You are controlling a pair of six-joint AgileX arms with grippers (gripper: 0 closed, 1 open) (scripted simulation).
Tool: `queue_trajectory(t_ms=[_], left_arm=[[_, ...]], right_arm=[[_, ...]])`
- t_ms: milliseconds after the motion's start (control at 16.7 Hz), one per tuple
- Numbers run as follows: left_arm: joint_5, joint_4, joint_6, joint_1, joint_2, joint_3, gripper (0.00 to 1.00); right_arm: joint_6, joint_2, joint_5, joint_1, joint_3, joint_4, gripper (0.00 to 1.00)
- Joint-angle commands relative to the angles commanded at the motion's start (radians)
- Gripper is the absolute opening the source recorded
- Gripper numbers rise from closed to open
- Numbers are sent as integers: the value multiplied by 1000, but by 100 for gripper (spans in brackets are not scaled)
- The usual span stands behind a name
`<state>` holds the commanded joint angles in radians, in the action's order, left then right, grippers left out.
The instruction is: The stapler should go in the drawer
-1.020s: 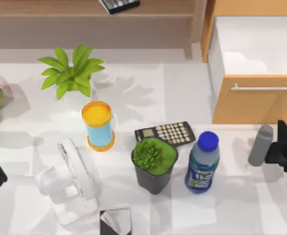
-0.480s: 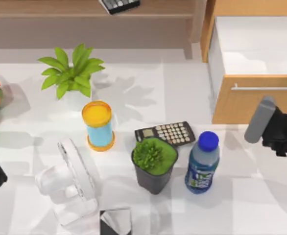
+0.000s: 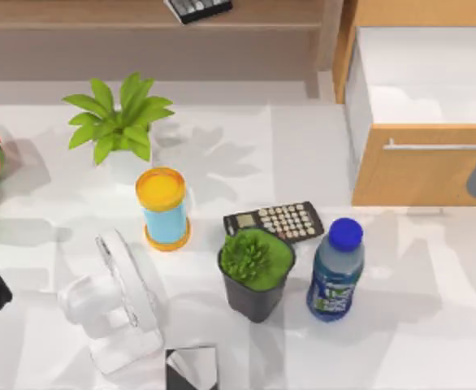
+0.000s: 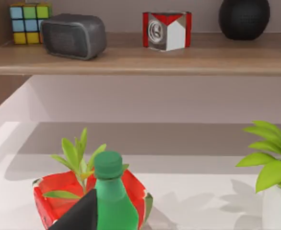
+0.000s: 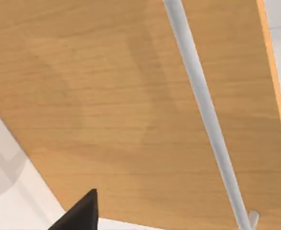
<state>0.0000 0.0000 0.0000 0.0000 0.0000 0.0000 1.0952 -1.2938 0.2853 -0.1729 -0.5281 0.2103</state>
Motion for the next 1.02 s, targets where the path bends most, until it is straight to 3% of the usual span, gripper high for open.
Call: queue_trajectory(t_ms=[300,540,780,1020], left_arm=[[0,0,0,0,0,0,100],[0,0,0,0,0,0,100],[0,0,0,0,0,0,100],[0,0,0,0,0,0,100]], right_arm=[[-147,117,-104,197,-105,-645,100],[-238,140,-196,356,-148,-1038,100],[-296,136,-266,477,-168,-1267,100],[-311,134,-287,513,-175,-1327,100]])
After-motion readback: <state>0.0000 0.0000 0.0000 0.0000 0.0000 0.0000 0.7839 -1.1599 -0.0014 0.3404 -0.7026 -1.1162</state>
